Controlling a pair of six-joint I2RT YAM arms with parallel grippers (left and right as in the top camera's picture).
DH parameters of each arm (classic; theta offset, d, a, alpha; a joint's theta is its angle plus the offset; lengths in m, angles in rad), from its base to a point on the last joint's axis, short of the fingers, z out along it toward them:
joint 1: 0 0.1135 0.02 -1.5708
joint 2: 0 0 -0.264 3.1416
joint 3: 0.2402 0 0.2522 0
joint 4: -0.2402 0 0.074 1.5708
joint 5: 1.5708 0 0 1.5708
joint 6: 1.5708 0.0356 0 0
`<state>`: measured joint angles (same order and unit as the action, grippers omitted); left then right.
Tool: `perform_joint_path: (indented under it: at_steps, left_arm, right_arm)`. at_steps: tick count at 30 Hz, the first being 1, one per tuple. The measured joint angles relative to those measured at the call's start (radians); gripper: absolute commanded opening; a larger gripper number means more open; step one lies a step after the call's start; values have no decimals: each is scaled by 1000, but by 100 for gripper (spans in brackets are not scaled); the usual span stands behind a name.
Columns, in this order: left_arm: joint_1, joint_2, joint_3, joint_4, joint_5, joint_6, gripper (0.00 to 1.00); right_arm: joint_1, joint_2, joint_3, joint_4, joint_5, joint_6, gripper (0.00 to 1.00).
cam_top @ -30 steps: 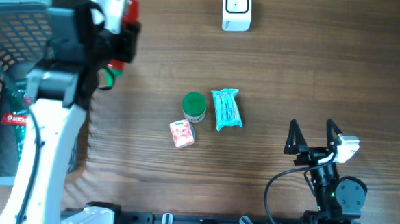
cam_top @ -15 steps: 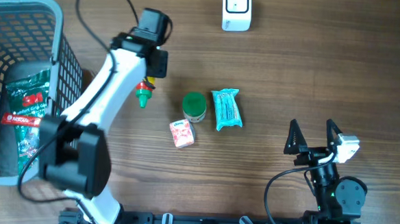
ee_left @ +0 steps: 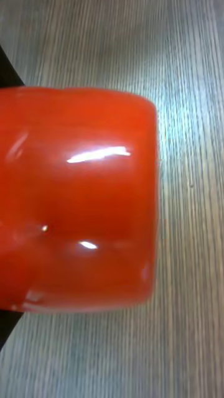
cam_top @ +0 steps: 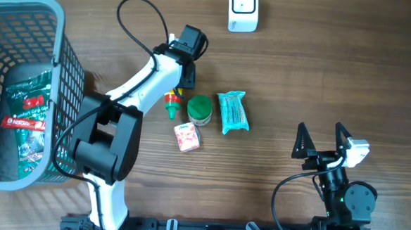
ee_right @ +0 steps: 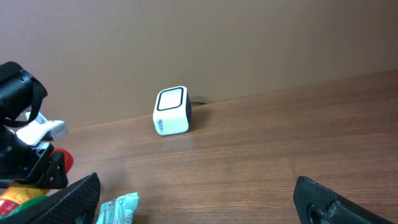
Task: Scan the item barcode
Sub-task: 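Lift the sauce bottle out and stand it beside the jar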
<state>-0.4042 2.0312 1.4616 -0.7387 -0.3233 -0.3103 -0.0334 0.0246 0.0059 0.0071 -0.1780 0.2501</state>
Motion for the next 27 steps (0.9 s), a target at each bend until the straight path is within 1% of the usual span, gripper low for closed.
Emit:
perform_joint_path:
  at_steps: [2,5,7,8,10,14,17,22,24,27]
  left_arm:
    - [-3,0,0,-1,7,-7,66]
    - [-2,0,0,0,23,-18,65]
    - [-2,0,0,0,45,-22,69]
    - [-2,0,0,0,56,-25,75]
    - [-2,0,0,1,69,-27,100]
    - [-2,-14,23,1,83,-32,100]
    - [-2,-97,74,0,86,-11,100]
    - [-2,-346,178,14,85,72,100]
    - [0,-462,186,11,51,123,100]
    - [29,-570,192,52,-89,130,100]
  right_arm:
    - [0,0,0,0,0,0,99]
    - [0,0,0,0,0,0,100]
    - [0,0,0,0,0,0,100]
    - [0,0,0,0,0,0,100]
    - [0,0,0,0,0,0,100]
    - [0,0,0,0,0,0,100]
    - [0,0,0,0,0,0,100]
    - [0,0,0,0,0,0,100]
    - [0,0,0,0,0,0,100]
    - [0,0,0,0,0,0,100]
